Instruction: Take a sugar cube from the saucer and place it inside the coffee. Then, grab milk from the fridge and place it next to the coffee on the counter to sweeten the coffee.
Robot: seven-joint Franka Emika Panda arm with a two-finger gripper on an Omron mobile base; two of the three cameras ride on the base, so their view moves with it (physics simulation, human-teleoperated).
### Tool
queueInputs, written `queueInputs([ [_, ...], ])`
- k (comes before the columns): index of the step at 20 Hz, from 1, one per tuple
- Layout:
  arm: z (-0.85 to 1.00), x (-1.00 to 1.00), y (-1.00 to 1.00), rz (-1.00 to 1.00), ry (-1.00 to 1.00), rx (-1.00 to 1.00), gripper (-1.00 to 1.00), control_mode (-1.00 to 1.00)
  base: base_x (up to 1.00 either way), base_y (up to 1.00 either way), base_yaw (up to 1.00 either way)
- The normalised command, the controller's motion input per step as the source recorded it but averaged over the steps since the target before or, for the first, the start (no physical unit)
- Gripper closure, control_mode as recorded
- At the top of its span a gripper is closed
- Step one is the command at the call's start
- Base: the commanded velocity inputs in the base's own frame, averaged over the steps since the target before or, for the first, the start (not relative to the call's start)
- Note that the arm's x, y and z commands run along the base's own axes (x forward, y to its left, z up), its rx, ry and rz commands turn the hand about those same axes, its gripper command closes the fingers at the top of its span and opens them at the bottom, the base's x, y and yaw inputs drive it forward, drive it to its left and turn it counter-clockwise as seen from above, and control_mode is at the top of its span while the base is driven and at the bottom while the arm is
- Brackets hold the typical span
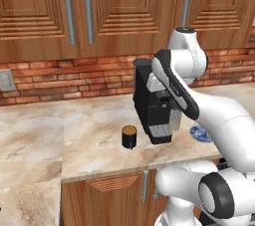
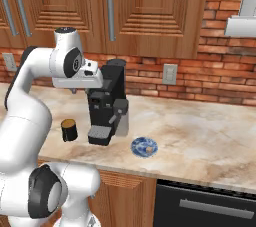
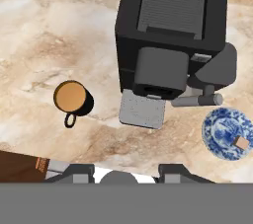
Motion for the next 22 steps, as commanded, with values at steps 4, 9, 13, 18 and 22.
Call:
queueInputs([
  [4,-0.07,-0.64,-0.21,0.00,-0.04,0.01,-1.00,-1.00,0.00,0.00,0.00],
  [9,-0.24,-0.94,-0.80,-0.03,0.00,0.01,-1.00,-1.00,0.00,0.00,0.00],
  [13,-0.42,-0.93,-1.00,0.00,0.00,0.00,-1.00,-1.00,0.00,0.00,0.00],
  [18,-0.30,-0.22,-0.95,0.03,0.00,0.00,-1.00,-1.00,0.00,0.00,0.00],
  [22,-0.21,0.14,-0.51,0.00,0.05,0.00,-1.00,-1.00,0.00,0.00,0.00],
])
